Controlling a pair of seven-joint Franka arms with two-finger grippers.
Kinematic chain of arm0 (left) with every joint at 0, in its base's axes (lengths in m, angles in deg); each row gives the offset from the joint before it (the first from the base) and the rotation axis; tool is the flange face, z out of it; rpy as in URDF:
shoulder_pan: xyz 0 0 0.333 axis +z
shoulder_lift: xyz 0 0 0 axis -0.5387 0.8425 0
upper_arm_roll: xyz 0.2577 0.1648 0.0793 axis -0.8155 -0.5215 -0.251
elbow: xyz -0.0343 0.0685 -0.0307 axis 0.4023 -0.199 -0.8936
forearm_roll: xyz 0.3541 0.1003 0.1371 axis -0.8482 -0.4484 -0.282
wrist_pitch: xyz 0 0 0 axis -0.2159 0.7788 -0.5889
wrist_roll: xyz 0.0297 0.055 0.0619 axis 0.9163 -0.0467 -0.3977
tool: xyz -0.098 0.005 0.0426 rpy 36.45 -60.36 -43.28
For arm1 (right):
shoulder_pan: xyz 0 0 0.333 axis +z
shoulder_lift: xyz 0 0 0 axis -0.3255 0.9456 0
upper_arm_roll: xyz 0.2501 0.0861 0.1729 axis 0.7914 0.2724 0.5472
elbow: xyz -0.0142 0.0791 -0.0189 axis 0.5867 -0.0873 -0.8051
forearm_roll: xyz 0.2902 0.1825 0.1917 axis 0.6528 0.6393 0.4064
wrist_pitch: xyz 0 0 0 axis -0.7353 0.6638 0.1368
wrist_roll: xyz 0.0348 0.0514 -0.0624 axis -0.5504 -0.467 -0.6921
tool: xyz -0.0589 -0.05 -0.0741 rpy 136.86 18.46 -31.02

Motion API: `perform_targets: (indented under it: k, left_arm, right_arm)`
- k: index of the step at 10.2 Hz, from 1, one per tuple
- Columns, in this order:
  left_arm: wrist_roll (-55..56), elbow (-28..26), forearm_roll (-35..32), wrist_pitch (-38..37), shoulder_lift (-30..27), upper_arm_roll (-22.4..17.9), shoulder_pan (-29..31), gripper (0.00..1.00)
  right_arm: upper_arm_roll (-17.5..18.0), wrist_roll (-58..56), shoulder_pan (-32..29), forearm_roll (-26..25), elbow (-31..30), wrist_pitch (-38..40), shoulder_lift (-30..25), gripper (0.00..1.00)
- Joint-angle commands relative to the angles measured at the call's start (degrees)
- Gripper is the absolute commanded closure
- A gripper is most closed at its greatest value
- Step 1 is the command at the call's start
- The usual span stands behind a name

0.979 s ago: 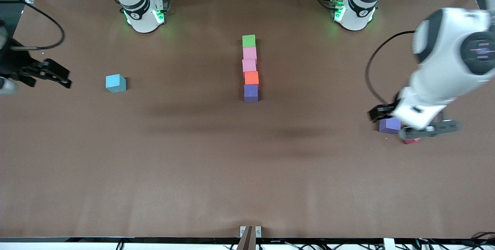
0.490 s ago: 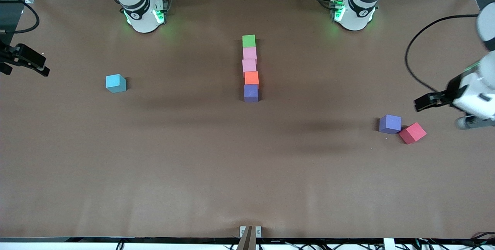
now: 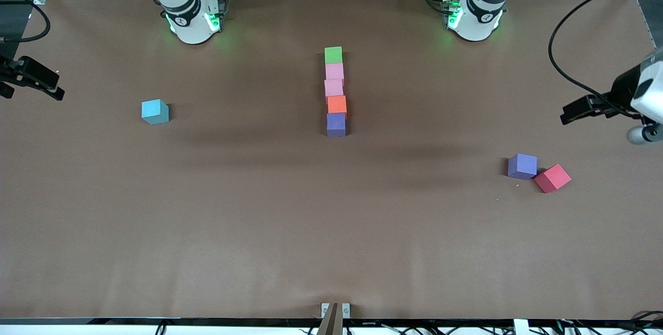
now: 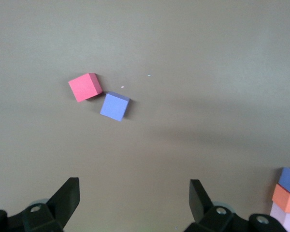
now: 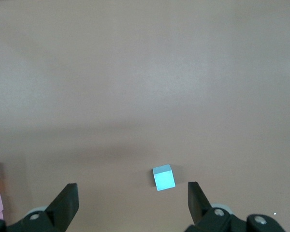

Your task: Arrange blocks into number 1

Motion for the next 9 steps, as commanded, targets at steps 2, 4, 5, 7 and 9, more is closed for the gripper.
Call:
perform_targets:
  k: [2, 4, 5, 7, 9]
  left_arm:
    - [-6.38, -3.12, 0.81, -0.49, -4.23, 2.73, 0.92, 0.00]
    - [-6.22, -2.77, 0.20, -0.58, -4.05, 2.46, 0.22, 0.00]
    - [-6.22, -2.76, 0.20, -0.58, -4.05, 2.38, 0.13, 0.00]
    - [-6.13, -2.33, -1.19, -0.58, -4.23, 2.03, 0.04, 0.00]
    - [-4.12, -2.06, -2.52, -0.93, -4.14, 0.63, -1.79, 0.00]
  right_arm:
    - [0.96, -0.77, -1.12, -0.27, 0.16, 0.76, -0.45, 0.00]
    - [0.96, -0.68, -1.12, -0.27, 0.16, 0.76, -0.54, 0.00]
    - [0.96, -0.68, -1.12, -0.27, 0.16, 0.76, -0.54, 0.00]
    - [0.96, -0.68, -1.21, -0.27, 0.16, 0.76, -0.54, 0.00]
    - [0.96, -0.68, -1.21, -0.27, 0.16, 0.76, -0.54, 0.00]
